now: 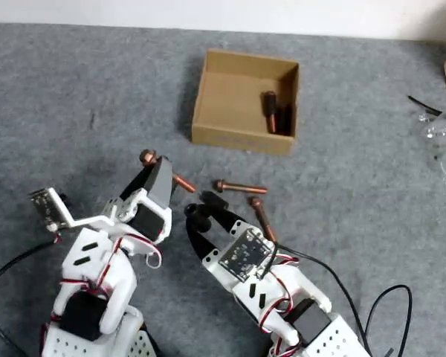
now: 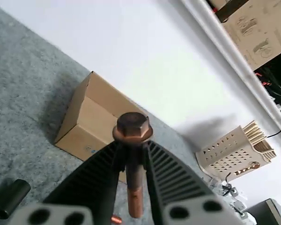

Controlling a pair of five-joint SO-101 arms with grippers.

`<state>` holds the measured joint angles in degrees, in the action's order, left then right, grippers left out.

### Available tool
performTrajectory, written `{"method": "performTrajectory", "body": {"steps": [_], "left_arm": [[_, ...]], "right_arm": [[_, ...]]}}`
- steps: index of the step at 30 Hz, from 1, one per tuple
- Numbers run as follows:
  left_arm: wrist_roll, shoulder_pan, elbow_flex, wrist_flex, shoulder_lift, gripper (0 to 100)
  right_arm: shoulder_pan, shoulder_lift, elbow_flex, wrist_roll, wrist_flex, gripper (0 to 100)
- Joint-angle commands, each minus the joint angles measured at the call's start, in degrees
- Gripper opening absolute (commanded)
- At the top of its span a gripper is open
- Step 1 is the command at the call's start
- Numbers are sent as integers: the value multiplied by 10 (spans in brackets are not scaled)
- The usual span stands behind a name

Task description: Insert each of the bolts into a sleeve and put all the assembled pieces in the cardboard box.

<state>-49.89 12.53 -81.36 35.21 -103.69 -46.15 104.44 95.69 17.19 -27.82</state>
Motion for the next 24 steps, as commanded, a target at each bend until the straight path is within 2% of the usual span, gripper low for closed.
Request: {"method": "performTrajectory", "body": {"steps": [1, 18, 24], "left_arm": [[3, 3, 77, 55, -10, 7], [25, 8, 51, 94, -10, 7], [26, 79, 52, 124, -10, 7]], "right_arm": [[5, 7, 68, 6, -2, 5], [13, 7, 69, 33, 0, 5], [21, 7, 67, 32, 1, 5]]}}
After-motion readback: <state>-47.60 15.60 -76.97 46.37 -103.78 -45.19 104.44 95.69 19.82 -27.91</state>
